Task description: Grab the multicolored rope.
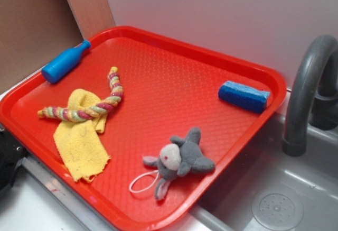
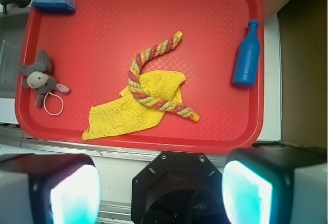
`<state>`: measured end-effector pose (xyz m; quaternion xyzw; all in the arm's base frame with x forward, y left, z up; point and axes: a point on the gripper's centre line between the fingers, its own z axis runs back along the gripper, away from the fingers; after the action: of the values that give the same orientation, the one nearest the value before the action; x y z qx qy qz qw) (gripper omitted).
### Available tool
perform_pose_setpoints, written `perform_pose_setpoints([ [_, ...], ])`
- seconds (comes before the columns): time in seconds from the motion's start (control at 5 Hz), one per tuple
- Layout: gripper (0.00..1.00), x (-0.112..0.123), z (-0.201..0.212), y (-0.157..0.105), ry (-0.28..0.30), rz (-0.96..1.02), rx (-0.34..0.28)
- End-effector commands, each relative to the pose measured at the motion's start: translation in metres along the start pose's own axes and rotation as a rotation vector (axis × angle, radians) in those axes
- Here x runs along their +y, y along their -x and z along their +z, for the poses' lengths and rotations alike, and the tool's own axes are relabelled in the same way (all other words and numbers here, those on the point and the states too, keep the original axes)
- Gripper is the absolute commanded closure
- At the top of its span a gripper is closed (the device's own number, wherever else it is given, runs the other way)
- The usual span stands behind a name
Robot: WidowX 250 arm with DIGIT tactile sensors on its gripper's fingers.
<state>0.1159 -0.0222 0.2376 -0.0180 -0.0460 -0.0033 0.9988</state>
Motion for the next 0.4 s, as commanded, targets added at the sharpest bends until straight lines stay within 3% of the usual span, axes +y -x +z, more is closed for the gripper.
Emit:
perform_pose_setpoints([
  [0.0,0.00,0.000,0.000,0.000,0.000,0.000,0.000],
  [0.2,0.00,0.001,-0.006,-0.023,0.021,0.078,-0.007],
])
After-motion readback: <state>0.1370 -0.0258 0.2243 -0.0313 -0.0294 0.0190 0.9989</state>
